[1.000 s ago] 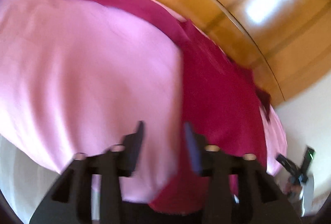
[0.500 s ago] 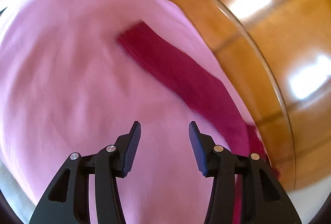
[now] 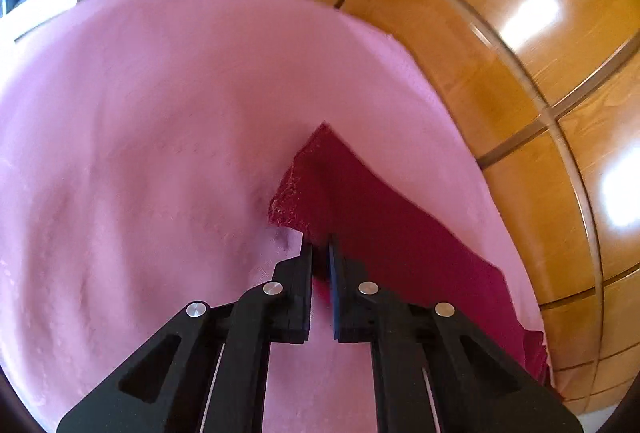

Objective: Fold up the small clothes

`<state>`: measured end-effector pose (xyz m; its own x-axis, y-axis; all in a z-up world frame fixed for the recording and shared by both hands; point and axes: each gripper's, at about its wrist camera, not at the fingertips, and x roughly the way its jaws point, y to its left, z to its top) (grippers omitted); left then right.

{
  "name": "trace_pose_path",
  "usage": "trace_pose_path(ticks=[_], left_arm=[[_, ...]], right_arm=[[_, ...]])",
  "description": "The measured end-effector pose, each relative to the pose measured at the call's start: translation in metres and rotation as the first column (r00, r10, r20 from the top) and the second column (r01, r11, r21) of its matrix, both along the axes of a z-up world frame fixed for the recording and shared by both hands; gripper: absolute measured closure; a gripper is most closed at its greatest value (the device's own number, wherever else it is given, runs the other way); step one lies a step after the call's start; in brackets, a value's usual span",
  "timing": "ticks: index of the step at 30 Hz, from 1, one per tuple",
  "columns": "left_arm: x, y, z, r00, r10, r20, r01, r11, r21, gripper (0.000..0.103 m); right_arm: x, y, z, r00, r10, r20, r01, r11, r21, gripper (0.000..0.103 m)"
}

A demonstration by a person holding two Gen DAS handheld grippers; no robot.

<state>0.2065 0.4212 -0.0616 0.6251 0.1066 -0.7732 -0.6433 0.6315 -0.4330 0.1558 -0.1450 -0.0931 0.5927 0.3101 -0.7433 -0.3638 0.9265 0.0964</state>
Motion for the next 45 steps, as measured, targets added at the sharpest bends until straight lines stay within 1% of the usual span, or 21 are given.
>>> trace_pose_path(ticks=[1, 6, 9, 12, 14, 15, 16, 18, 20, 22, 24, 26, 28, 32, 34, 36, 37, 40, 42, 44, 45], left_arm=[[-0.007, -0.002, 0.006, 1.000, 0.004, 0.001, -0.004, 0.999, 0.045, 0.097], [-0.051, 0.009, 0.004, 0.997, 0.070, -0.045, -0.064, 0.989, 0.131, 0.098], [-0.062, 0.006, -0.011, 0.993, 0.074, -0.094, -0.059, 0.985, 0.161, 0.098], [-0.061, -0.006, -0.007, 0.988, 0.076, -0.133, -0.046, 0.975, 0.217, 0.096], [-0.062, -0.018, 0.003, 0.989, 0.088, -0.120, -0.065, 0.981, 0.181, 0.078], [-0.065, -0.026, 0.008, 0.993, 0.080, -0.085, -0.065, 0.985, 0.161, 0.063], [-0.068, -0.044, 0.016, 0.999, 0.035, -0.030, -0.030, 0.988, 0.151, 0.055], [-0.065, -0.081, 0.026, 0.998, -0.066, 0.004, 0.064, 0.983, 0.172, 0.054], [-0.063, -0.134, 0.033, 0.976, -0.214, 0.032, 0.205, 0.962, 0.181, 0.054], [-0.065, -0.189, 0.036, 0.931, -0.360, 0.058, 0.345, 0.922, 0.179, 0.054], [-0.071, -0.239, 0.036, 0.872, -0.484, 0.081, 0.466, 0.868, 0.170, 0.054], [-0.079, -0.289, 0.034, 0.798, -0.597, 0.089, 0.574, 0.796, 0.189, 0.054], [-0.086, -0.330, 0.031, 0.726, -0.684, 0.074, 0.657, 0.721, 0.221, 0.045], [-0.094, -0.380, 0.018, 0.635, -0.773, 0.020, 0.738, 0.613, 0.281, 0.038], [-0.092, -0.390, 0.007, 0.608, -0.793, -0.020, 0.768, 0.582, 0.268, 0.038], [-0.092, -0.394, -0.005, 0.612, -0.789, -0.055, 0.770, 0.579, 0.268, 0.037], [-0.088, -0.392, -0.008, 0.615, -0.786, -0.063, 0.769, 0.580, 0.268, 0.031], [-0.082, -0.392, -0.015, 0.619, -0.784, -0.049, 0.762, 0.584, 0.280, 0.015], [-0.080, -0.399, -0.016, 0.609, -0.790, -0.067, 0.769, 0.568, 0.293, 0.009], [-0.081, -0.407, -0.016, 0.605, -0.792, -0.085, 0.772, 0.557, 0.305, 0.004], [-0.078, -0.411, -0.016, 0.610, -0.785, -0.105, 0.770, 0.556, 0.313, 0.004]], right_arm=[[0.000, 0.000, 0.000, 1.000, 0.000, 0.001, 0.000, 1.000, -0.002, 0.002], [0.000, 0.000, 0.000, 1.000, 0.000, 0.011, 0.000, 1.000, 0.000, 0.002], [0.000, 0.000, -0.001, 1.000, -0.001, 0.014, 0.002, 1.000, -0.012, 0.002], [-0.001, 0.002, 0.000, 1.000, -0.004, 0.016, 0.004, 1.000, -0.020, 0.002], [-0.001, 0.001, 0.000, 1.000, -0.003, 0.017, 0.004, 1.000, -0.014, 0.002], [-0.001, 0.001, 0.000, 1.000, -0.003, 0.018, 0.004, 1.000, -0.010, 0.002], [-0.002, 0.001, 0.000, 1.000, -0.004, 0.019, 0.004, 1.000, -0.009, 0.002], [-0.002, 0.001, 0.000, 1.000, -0.004, 0.022, 0.005, 1.000, -0.004, 0.002], [-0.003, -0.003, 0.003, 1.000, -0.014, 0.025, 0.013, 1.000, 0.012, 0.002], [-0.006, -0.015, 0.010, 0.998, -0.059, 0.033, 0.057, 0.997, 0.055, 0.003], [-0.010, -0.042, 0.022, 0.986, -0.153, 0.061, 0.148, 0.985, 0.088, 0.011], [-0.014, -0.077, 0.036, 0.958, -0.269, 0.097, 0.258, 0.959, 0.114, 0.013], [-0.019, -0.122, 0.049, 0.905, -0.401, 0.141, 0.388, 0.915, 0.113, 0.013], [-0.008, -0.208, 0.052, 0.781, -0.595, 0.189, 0.604, 0.797, 0.012, 0.013], [0.007, -0.244, 0.046, 0.729, -0.651, 0.212, 0.675, 0.735, -0.061, 0.014], [0.029, -0.271, 0.036, 0.708, -0.676, 0.204, 0.703, 0.702, -0.116, 0.018], [0.039, -0.281, 0.031, 0.704, -0.685, 0.190, 0.709, 0.692, -0.132, 0.020], [0.065, -0.304, 0.016, 0.698, -0.703, 0.137, 0.716, 0.678, -0.167, 0.045], [0.077, -0.319, 0.011, 0.695, -0.714, 0.083, 0.717, 0.679, -0.158, 0.082], [0.073, -0.328, 0.020, 0.685, -0.721, 0.104, 0.728, 0.670, -0.148, 0.095], [0.066, -0.333, 0.031, 0.683, -0.719, 0.127, 0.730, 0.670, -0.132, 0.096]])
